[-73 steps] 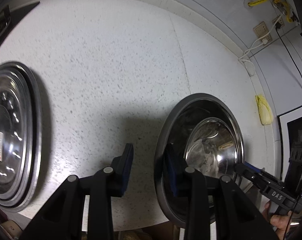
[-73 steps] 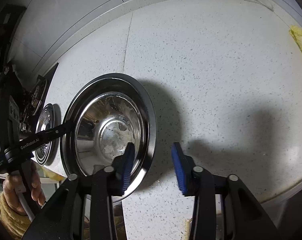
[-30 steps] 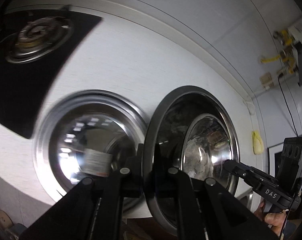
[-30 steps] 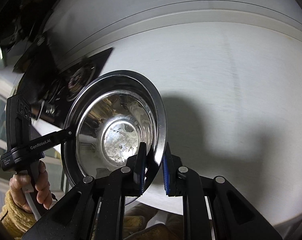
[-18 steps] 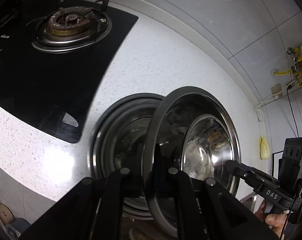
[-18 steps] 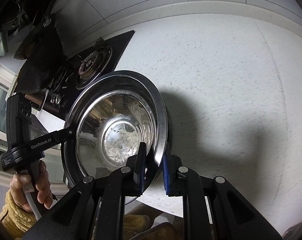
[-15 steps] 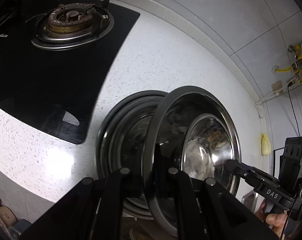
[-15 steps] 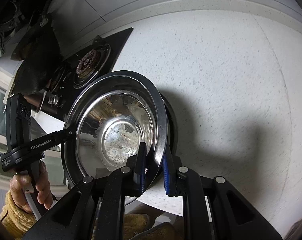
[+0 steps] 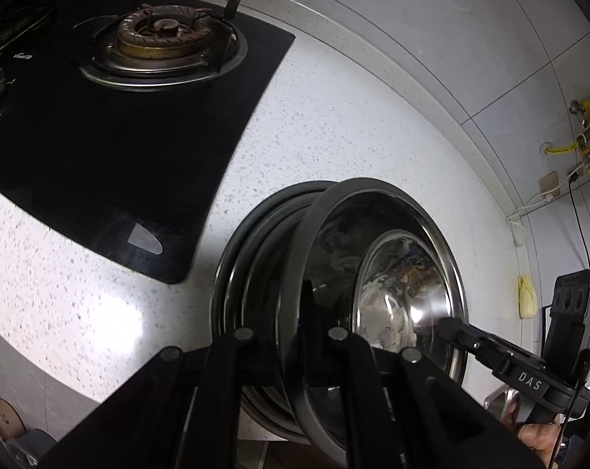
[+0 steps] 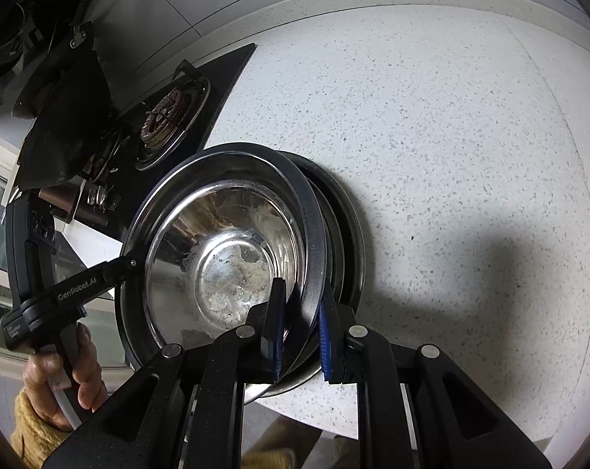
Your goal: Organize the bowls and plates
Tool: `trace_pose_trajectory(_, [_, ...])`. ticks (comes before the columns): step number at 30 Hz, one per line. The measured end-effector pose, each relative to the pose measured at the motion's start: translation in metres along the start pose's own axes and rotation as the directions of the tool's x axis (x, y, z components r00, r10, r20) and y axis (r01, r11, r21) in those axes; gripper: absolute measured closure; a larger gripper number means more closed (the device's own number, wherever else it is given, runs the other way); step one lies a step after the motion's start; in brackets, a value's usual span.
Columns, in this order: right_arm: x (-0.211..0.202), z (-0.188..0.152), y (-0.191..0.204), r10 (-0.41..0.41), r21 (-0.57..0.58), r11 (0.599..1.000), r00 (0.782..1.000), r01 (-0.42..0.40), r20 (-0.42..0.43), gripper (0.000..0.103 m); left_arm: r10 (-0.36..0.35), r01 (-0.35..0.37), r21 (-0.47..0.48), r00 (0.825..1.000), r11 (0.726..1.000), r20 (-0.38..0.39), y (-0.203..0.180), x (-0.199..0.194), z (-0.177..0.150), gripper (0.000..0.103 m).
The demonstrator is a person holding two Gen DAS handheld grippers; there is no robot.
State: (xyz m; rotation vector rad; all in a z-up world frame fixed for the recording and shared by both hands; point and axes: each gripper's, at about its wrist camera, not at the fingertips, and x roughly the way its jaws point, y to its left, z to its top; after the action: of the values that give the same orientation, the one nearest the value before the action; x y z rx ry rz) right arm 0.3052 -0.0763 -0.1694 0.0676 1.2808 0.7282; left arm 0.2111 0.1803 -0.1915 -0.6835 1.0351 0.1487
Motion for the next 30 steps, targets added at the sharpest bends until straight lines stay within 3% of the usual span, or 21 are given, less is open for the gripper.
trace_pose_trajectory(13, [0.0,-0.012,0.007,-0.018,0.038,0.999,0.998,0.016,0.057,0.09,-0.013,0.013,0.036,1.0,0.999,-0.015,0.004,-0.007,-0.016,0.094])
trace_pose_trajectory(22, [0.005,-0.021,0.01,-0.056,0.072,0.996,0.996,0.051,0.067,0.09,-0.028,0.031,0.078,0.999,0.997,-0.042,0.007,-0.001,-0.015,0.094])
trace_pose_trajectory(30, [0.008,-0.026,0.013,-0.042,0.059,0.998,0.997,0.038,0.058,0.09,-0.021,0.023,0.071,1.0,0.997,-0.023,0.008,0.0,-0.012,0.094])
